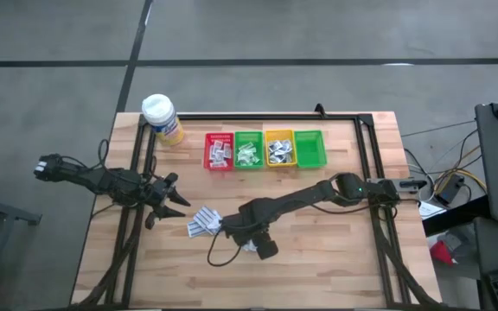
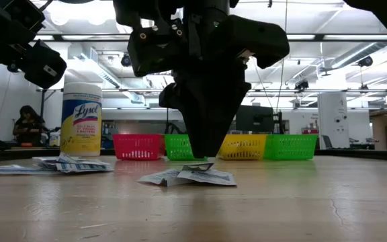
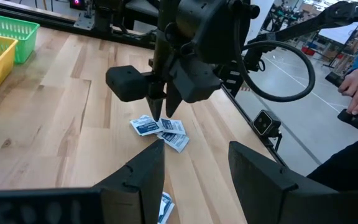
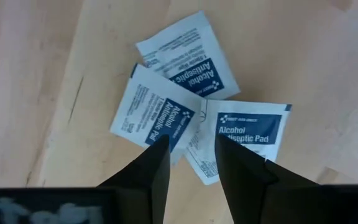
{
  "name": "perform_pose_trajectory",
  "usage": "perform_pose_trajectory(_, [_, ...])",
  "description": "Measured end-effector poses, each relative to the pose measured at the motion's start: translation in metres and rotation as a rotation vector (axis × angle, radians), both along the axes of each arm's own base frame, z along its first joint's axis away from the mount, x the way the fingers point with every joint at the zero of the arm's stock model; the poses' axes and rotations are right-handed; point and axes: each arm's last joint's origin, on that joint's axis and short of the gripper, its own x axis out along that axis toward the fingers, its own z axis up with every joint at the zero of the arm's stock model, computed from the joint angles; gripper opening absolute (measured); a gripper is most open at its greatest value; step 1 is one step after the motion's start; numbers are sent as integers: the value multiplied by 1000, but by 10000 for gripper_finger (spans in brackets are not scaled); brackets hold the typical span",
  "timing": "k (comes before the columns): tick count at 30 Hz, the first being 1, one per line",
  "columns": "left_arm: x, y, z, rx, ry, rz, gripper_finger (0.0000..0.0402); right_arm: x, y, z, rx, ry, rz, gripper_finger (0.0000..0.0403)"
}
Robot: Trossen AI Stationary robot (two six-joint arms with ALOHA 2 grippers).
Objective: Pick & Place First Aid Supplies
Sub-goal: Put the alcohol pad into the yellow bin
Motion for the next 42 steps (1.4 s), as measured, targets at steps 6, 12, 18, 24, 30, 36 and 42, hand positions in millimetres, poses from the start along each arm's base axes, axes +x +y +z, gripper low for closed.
perform_pose_trajectory(6, [0,0,0,-1,0,0,172,0,1,-1,-50,-10,-8,108])
perform_pose_trajectory(12, [0,0,0,-1,0,0,172,-2,7,-1,-47,-10,5,102])
perform_pose_trajectory(18, [0,0,0,-1,0,0,172,-2,11,-2,-79,-33,-3,106])
perform_pose_trajectory(24, [0,0,0,-2,1,0,172,-1,9,-2,-117,-47,-11,100])
perform_pose_trajectory(30, [0,0,0,-7,2,2,172,-2,13,-3,-116,-45,-4,95])
perform_pose_trajectory(36, [0,0,0,-7,3,2,172,-4,18,-3,-115,-45,8,104])
perform_pose_trajectory(42, [0,0,0,-8,3,2,172,-4,16,-5,-147,-48,-19,98])
